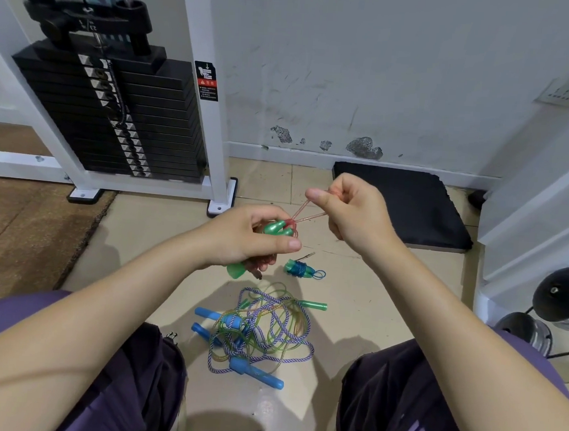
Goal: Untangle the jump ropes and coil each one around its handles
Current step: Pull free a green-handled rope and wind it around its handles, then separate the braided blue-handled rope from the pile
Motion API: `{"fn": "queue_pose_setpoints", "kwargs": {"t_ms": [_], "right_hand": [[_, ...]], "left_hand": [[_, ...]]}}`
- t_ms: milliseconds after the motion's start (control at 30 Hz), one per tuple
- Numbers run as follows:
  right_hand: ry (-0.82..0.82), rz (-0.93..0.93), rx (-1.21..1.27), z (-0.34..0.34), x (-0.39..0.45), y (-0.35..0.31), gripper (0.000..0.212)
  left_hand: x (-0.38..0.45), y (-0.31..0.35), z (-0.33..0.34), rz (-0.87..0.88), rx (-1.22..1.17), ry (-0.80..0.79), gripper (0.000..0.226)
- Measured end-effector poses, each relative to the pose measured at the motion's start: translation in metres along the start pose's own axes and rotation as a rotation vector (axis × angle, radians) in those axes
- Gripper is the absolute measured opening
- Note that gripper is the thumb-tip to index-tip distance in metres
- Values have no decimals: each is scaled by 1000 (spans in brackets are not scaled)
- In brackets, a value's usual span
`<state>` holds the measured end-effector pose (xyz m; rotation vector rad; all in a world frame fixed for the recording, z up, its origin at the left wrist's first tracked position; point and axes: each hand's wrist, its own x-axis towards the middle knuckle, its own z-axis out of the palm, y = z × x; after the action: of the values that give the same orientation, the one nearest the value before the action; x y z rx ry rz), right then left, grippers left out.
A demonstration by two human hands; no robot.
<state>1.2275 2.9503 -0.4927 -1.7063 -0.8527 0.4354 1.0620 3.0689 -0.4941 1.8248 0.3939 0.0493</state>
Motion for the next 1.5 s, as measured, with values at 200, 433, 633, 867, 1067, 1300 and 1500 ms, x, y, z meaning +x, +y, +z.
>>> {"fn": "queue_pose_setpoints", "kwargs": {"t_ms": [200, 433, 633, 867, 1067, 1300, 1500], "right_hand": [[-2, 27, -111, -5, 17, 4, 44], [93, 265, -33, -10, 68, 73, 45], [174, 539, -58, 23, 62, 232, 51], [159, 769, 53, 49, 82, 349, 30], [123, 860, 233, 61, 124, 386, 14], [-26, 881, 269, 73, 112, 398, 19], [-45, 860, 130, 85, 65, 386, 9]], "left_hand": [[20, -6, -5, -41, 20, 51, 34], [98, -51, -1, -107, -16, 357, 42], [154, -175, 52, -234, 62, 369, 30], [218, -308, 74, -326, 278, 260, 53], [274, -355, 65, -401, 318, 295, 51], [272, -377, 69, -538, 296, 287, 63], [202, -358, 56, -577, 219, 280, 35]]}}
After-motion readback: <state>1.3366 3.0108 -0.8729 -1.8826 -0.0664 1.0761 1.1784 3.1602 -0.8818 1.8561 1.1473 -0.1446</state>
